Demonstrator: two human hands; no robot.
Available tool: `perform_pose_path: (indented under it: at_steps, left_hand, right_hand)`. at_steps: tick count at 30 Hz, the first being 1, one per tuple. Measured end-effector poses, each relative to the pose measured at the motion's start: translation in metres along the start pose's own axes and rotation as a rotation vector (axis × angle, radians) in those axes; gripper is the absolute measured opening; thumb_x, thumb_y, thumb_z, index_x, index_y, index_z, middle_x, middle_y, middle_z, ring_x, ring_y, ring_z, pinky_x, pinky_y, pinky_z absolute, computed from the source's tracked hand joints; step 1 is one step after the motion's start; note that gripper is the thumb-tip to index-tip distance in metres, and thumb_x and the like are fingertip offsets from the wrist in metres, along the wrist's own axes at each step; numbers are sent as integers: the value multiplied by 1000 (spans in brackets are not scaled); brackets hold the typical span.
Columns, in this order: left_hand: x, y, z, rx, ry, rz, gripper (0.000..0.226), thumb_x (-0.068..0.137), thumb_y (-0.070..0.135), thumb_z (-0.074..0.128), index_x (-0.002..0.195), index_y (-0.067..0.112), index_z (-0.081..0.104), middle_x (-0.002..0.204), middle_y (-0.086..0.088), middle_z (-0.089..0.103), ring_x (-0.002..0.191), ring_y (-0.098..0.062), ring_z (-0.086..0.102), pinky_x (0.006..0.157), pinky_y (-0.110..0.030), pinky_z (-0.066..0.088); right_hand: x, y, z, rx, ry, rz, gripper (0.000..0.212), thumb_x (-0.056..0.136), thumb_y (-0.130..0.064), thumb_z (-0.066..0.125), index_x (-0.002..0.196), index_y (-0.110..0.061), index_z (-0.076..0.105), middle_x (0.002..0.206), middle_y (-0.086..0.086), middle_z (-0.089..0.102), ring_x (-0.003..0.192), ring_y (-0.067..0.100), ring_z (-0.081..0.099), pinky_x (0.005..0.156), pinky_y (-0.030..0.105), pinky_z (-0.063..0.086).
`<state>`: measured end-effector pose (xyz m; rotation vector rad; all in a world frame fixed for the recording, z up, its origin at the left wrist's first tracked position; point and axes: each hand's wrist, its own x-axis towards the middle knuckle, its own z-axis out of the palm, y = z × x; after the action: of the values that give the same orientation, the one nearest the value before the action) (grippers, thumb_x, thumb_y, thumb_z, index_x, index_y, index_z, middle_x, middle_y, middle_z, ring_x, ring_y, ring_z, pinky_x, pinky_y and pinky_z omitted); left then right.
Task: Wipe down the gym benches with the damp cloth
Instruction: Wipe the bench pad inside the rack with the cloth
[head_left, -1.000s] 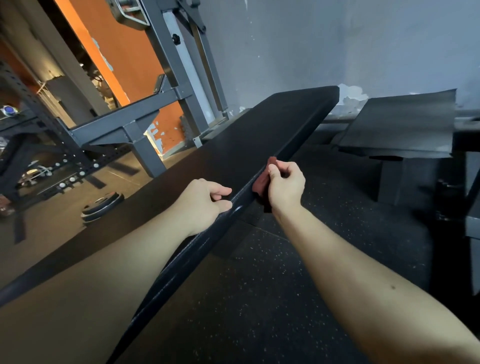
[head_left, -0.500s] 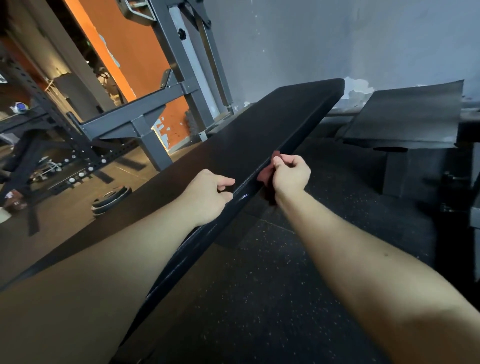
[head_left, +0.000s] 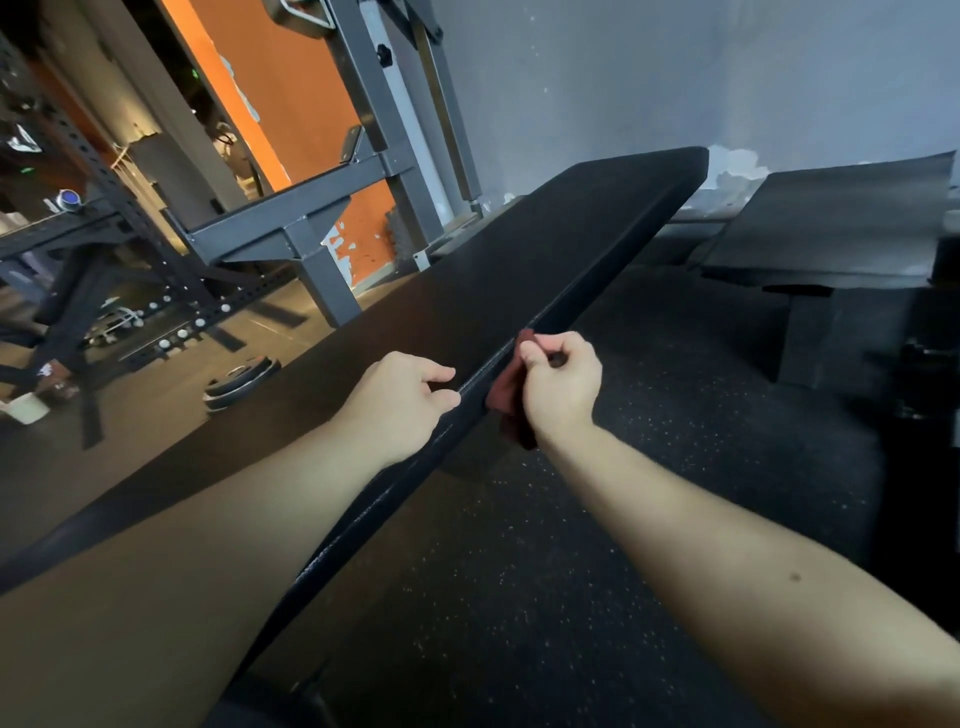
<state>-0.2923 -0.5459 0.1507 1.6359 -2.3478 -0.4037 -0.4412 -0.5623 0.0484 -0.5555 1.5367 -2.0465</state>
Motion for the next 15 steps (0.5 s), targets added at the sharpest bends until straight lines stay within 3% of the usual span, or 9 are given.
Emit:
perform_pose_path:
  at_steps: [5, 9, 12, 15]
  left_hand:
    - [1, 1, 2, -15, 0, 18, 37, 99, 21, 64, 136, 21, 65, 135, -5, 63, 122, -22, 61, 108, -35, 45]
    - [3, -1, 4, -26, 5, -7, 37, 98, 21, 66, 135, 21, 65, 135, -6, 63, 121, -22, 61, 108, -35, 46]
    - [3, 0, 1, -30, -5, -7, 38, 97, 24, 69, 135, 22, 66, 133, -6, 65, 119, -23, 62, 109, -39, 47]
    - [-2, 1, -5, -5, -35, -7, 39, 98, 26, 67, 137, 24, 64, 133, -6, 64, 118, -25, 62, 107, -38, 48]
  right_hand:
    - [53, 5, 0, 18, 99, 120, 8, 82, -30, 67, 76, -35, 65, 92, 1, 75, 83, 22, 75, 82, 53, 62]
    - [-9, -5, 3, -44, 26, 12, 14, 92, -21, 69, 81, -28, 64, 105, 0, 65, 91, 8, 65, 92, 31, 54]
    - [-51, 7, 2, -81, -129, -49, 11, 95, -13, 68, 87, -19, 63, 107, -2, 57, 86, -4, 58, 79, 4, 42]
    - [-60, 11, 1, -90, -183, -43, 16, 95, -11, 67, 83, -20, 61, 106, -2, 57, 84, -4, 58, 80, 8, 43]
